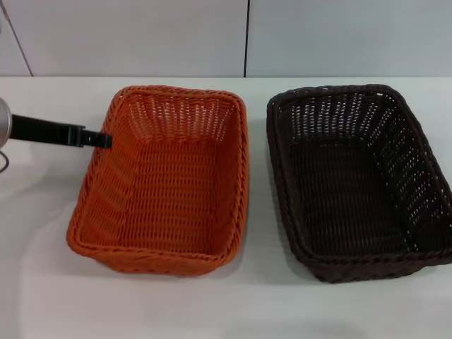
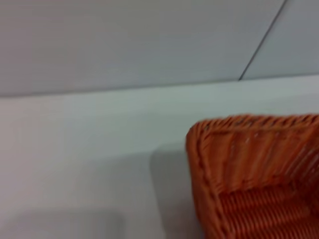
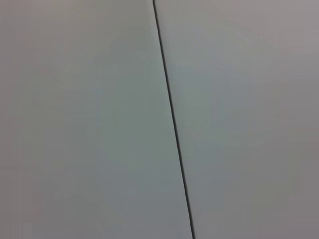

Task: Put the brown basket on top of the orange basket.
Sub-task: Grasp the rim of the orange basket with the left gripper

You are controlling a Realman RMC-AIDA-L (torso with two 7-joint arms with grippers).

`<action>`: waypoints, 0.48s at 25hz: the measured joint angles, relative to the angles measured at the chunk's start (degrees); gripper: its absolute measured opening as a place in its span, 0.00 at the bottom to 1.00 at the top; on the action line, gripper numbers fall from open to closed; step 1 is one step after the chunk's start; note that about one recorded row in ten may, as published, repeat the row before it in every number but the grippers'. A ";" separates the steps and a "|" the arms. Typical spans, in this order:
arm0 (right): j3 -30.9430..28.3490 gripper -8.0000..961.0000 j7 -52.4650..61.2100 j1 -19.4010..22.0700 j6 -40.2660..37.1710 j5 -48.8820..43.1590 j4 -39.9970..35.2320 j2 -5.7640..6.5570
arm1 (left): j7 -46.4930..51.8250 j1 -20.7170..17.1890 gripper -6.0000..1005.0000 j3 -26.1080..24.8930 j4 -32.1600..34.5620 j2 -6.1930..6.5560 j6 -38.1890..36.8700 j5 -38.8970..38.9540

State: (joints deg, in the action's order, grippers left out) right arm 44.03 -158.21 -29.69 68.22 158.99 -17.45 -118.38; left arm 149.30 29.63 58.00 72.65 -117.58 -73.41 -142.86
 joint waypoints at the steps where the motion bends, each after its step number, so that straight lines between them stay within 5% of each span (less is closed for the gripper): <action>1: 0.00 0.53 -0.29 -0.04 0.00 0.00 -0.06 0.00 | 0.43 -0.52 0.75 0.17 -0.09 -0.17 -0.33 -0.32; 12: 0.04 0.53 -0.61 -0.67 -0.03 -0.16 -0.83 0.25 | 0.96 -1.51 0.74 1.49 -2.93 -0.29 -2.05 -0.69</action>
State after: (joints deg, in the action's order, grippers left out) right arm 44.07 -158.82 -30.36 68.19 158.83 -18.27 -118.13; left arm 150.25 28.12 59.48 69.72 -117.87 -75.46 -143.55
